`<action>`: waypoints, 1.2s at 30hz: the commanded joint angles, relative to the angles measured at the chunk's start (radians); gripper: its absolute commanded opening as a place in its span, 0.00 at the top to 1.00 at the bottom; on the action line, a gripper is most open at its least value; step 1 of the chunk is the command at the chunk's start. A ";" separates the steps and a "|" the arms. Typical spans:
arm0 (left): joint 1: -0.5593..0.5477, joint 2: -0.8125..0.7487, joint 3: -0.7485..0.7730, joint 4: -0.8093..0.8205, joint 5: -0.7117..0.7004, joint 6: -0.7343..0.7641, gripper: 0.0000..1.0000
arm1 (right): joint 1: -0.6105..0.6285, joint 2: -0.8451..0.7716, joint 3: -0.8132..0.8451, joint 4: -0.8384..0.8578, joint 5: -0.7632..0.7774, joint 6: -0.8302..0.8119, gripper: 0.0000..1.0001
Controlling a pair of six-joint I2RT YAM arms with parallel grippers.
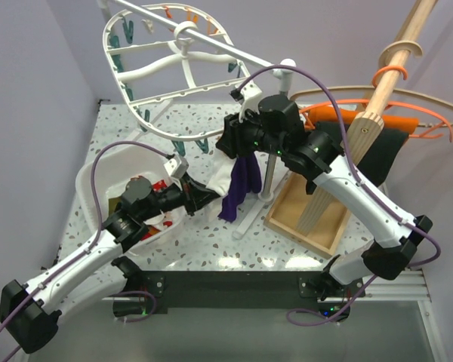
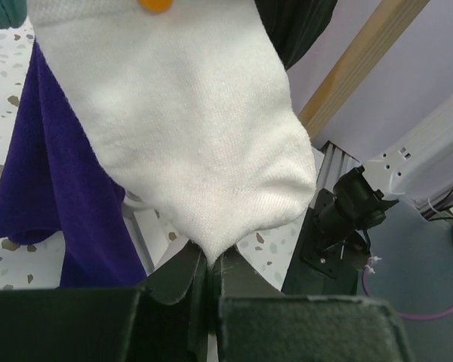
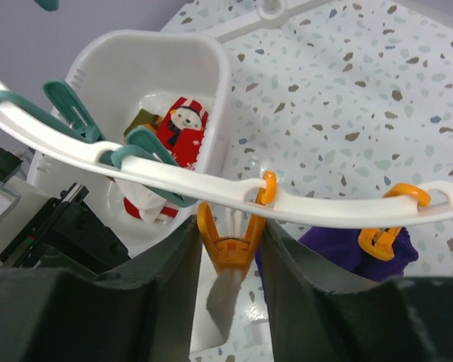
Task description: Remove the socks clipped to the hanger
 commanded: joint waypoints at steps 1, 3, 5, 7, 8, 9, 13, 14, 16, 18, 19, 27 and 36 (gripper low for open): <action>-0.005 -0.024 0.039 -0.016 0.006 0.006 1.00 | 0.005 -0.014 -0.004 0.088 -0.005 0.010 0.65; -0.005 -0.028 0.051 -0.058 -0.008 0.012 1.00 | 0.005 -0.016 -0.010 0.094 0.000 0.012 0.85; -0.005 -0.035 0.070 -0.103 -0.022 0.018 1.00 | 0.005 -0.020 -0.016 0.100 0.009 0.012 1.00; -0.005 -0.048 0.079 -0.174 -0.037 0.029 1.00 | 0.005 -0.025 -0.019 0.098 0.010 0.013 1.00; -0.005 -0.058 0.084 -0.197 -0.042 0.034 1.00 | 0.005 -0.024 -0.019 0.098 0.016 0.013 1.00; -0.005 -0.079 0.085 -0.235 -0.056 0.038 1.00 | 0.005 -0.022 -0.019 0.095 0.018 0.015 1.00; -0.005 -0.156 0.119 -0.410 -0.163 0.055 1.00 | 0.006 -0.028 -0.030 0.105 0.024 0.018 1.00; -0.003 -0.173 0.133 -0.436 -0.181 0.057 1.00 | 0.005 -0.028 -0.033 0.106 0.026 0.018 1.00; -0.003 -0.212 0.162 -0.542 -0.282 0.048 1.00 | 0.005 -0.031 -0.041 0.108 0.023 0.018 1.00; -0.003 -0.240 0.220 -0.672 -0.456 -0.001 1.00 | 0.005 -0.027 -0.042 0.103 0.007 0.021 1.00; -0.003 -0.246 0.238 -0.715 -0.537 -0.023 1.00 | 0.005 -0.024 -0.041 0.097 -0.014 0.021 0.98; -0.003 -0.265 0.357 -1.040 -1.089 -0.162 1.00 | 0.005 -0.048 -0.094 0.101 -0.042 0.033 0.85; -0.003 -0.306 0.329 -1.065 -1.145 -0.245 0.00 | 0.006 -0.086 -0.124 0.026 -0.025 0.047 0.35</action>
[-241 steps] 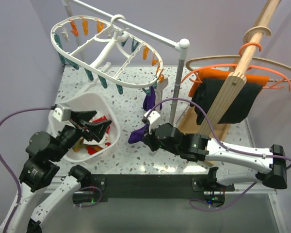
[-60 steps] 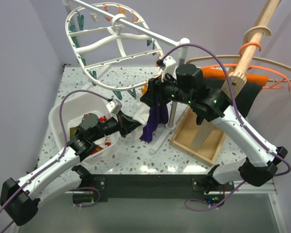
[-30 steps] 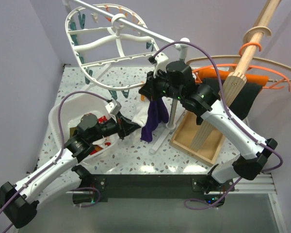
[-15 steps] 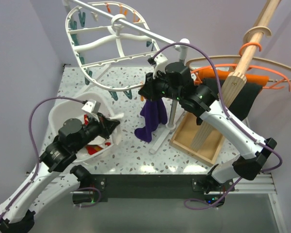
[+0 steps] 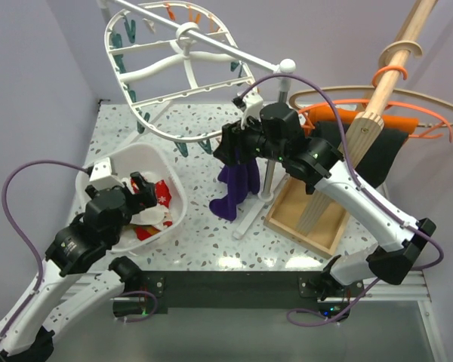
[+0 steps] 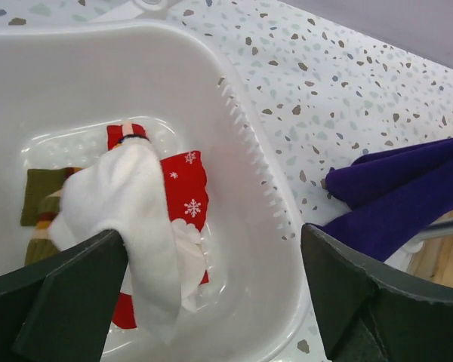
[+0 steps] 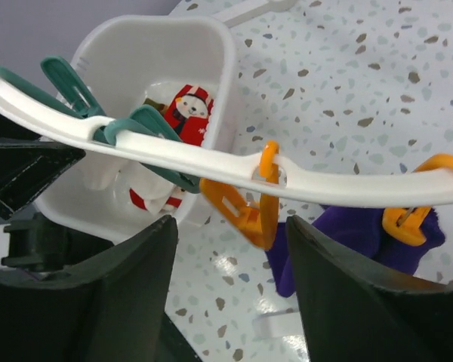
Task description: Remove the socks clipped to the hanger
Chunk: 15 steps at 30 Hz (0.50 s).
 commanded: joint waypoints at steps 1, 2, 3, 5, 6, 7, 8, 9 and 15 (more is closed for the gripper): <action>-0.002 -0.038 0.006 0.005 -0.045 -0.039 0.00 | 0.009 -0.050 -0.016 -0.073 0.007 0.015 0.22; -0.002 -0.043 0.007 0.041 -0.018 -0.023 0.00 | 0.018 -0.073 -0.023 -0.087 0.009 0.019 0.16; -0.002 -0.049 0.007 0.060 0.040 0.003 0.00 | 0.026 -0.087 -0.046 -0.088 0.027 0.024 0.10; -0.002 -0.052 0.003 0.125 0.104 0.029 0.00 | 0.049 -0.141 -0.072 -0.085 0.052 0.036 0.01; -0.002 -0.053 -0.004 0.152 0.166 0.050 0.00 | 0.057 -0.159 -0.101 -0.078 0.057 0.044 0.01; -0.002 -0.050 -0.016 0.175 0.197 0.057 0.00 | 0.061 -0.182 -0.118 -0.071 0.057 0.051 0.01; -0.002 -0.050 -0.020 0.221 0.228 0.061 0.00 | 0.073 -0.201 -0.134 -0.062 0.057 0.067 0.01; -0.002 -0.049 -0.027 0.244 0.287 0.066 0.00 | 0.081 -0.237 -0.167 -0.056 0.055 0.071 0.01; -0.002 -0.064 -0.102 0.344 0.360 0.023 0.00 | 0.165 -0.348 -0.350 0.001 0.029 0.114 0.01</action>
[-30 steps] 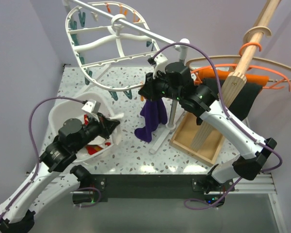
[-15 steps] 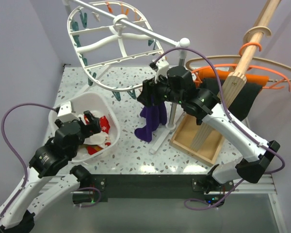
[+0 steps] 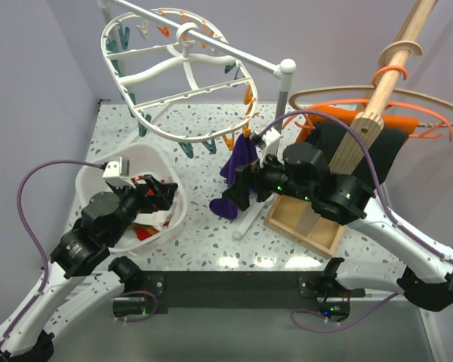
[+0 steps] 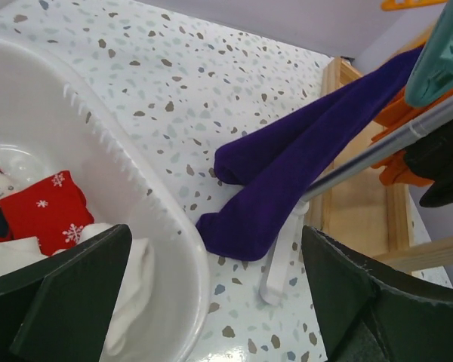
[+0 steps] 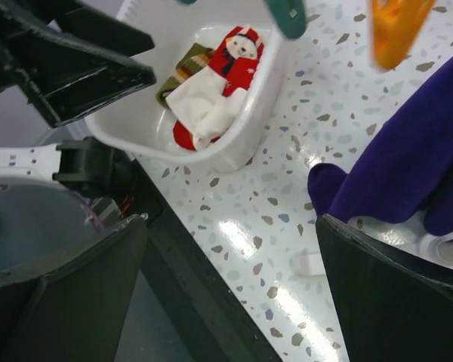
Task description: Remove the socks clipped to the hanger
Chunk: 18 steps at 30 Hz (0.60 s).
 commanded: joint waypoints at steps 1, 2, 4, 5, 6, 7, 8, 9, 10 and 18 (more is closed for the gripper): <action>-0.002 -0.008 -0.022 0.025 0.026 -0.024 0.00 | 0.035 -0.075 -0.131 0.069 -0.002 0.061 0.01; -0.002 -0.004 -0.013 -0.014 -0.016 -0.038 0.00 | 0.035 -0.082 -0.152 0.085 -0.002 0.073 0.01; -0.002 -0.007 0.007 -0.095 -0.132 -0.062 0.00 | 0.035 -0.110 -0.198 0.095 -0.011 0.086 0.01; -0.002 -0.014 0.011 -0.115 -0.182 -0.105 0.00 | 0.035 -0.118 -0.212 0.115 -0.027 0.098 0.01; -0.002 -0.022 0.016 -0.127 -0.193 -0.128 0.00 | 0.033 -0.128 -0.243 0.128 -0.036 0.107 0.01; -0.002 -0.033 0.013 -0.126 -0.192 -0.145 0.00 | 0.035 -0.144 -0.260 0.143 -0.048 0.113 0.01; -0.002 -0.063 0.004 -0.106 -0.142 -0.145 0.00 | 0.035 -0.153 -0.299 0.181 -0.065 0.128 0.01; -0.002 -0.082 -0.031 -0.070 -0.092 -0.121 0.00 | 0.036 -0.157 -0.324 0.204 -0.108 0.138 0.02; -0.002 -0.103 -0.054 0.022 -0.039 -0.100 0.00 | 0.038 -0.174 -0.352 0.233 -0.132 0.150 0.01; -0.002 -0.338 -0.458 0.625 0.575 -0.217 0.00 | 0.061 -0.318 -0.762 0.731 -0.222 0.224 0.02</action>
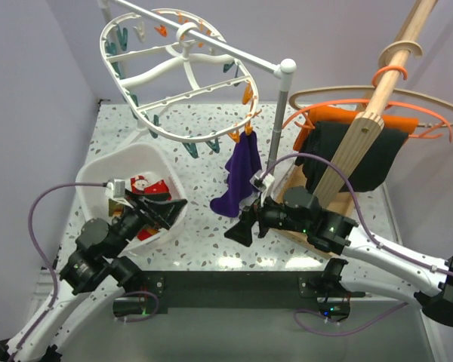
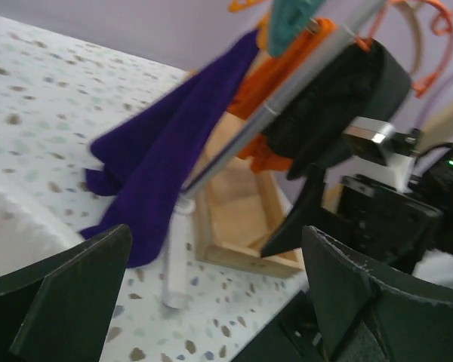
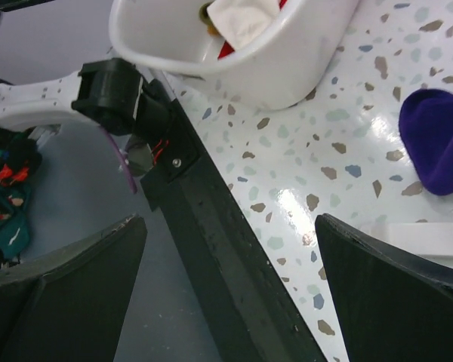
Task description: Remove the socks clipped to the hanger
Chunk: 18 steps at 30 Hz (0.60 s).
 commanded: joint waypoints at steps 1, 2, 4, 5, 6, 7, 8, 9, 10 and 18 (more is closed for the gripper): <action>0.000 -0.105 -0.261 0.528 0.384 -0.145 0.00 | 0.010 -0.109 -0.216 0.401 -0.041 0.089 0.01; 0.000 -0.159 -0.314 0.604 0.449 -0.216 0.00 | 0.010 -0.131 -0.313 0.523 -0.032 0.099 0.01; 0.000 -0.243 -0.457 0.771 0.489 -0.281 0.00 | 0.009 -0.169 -0.407 0.686 0.025 0.135 0.02; 0.000 -0.273 -0.498 0.814 0.512 -0.341 0.00 | 0.009 -0.175 -0.491 0.728 0.052 0.148 0.01; 0.000 -0.300 -0.560 0.880 0.517 -0.369 0.00 | 0.010 -0.171 -0.526 0.754 0.094 0.165 0.01; 0.000 -0.354 -0.610 0.914 0.520 -0.396 0.00 | 0.010 -0.163 -0.559 0.795 0.131 0.192 0.01; 0.000 -0.368 -0.644 0.956 0.538 -0.453 0.00 | 0.009 -0.157 -0.614 0.817 0.178 0.198 0.02; -0.002 -0.353 -0.701 1.024 0.553 -0.482 0.00 | 0.009 -0.143 -0.645 0.844 0.191 0.200 0.01; -0.002 -0.321 -0.723 1.125 0.567 -0.521 0.00 | 0.010 -0.135 -0.677 0.911 0.208 0.223 0.01; -0.002 -0.231 -0.830 1.298 0.599 -0.565 0.00 | 0.010 -0.215 -0.843 0.830 0.387 0.272 0.01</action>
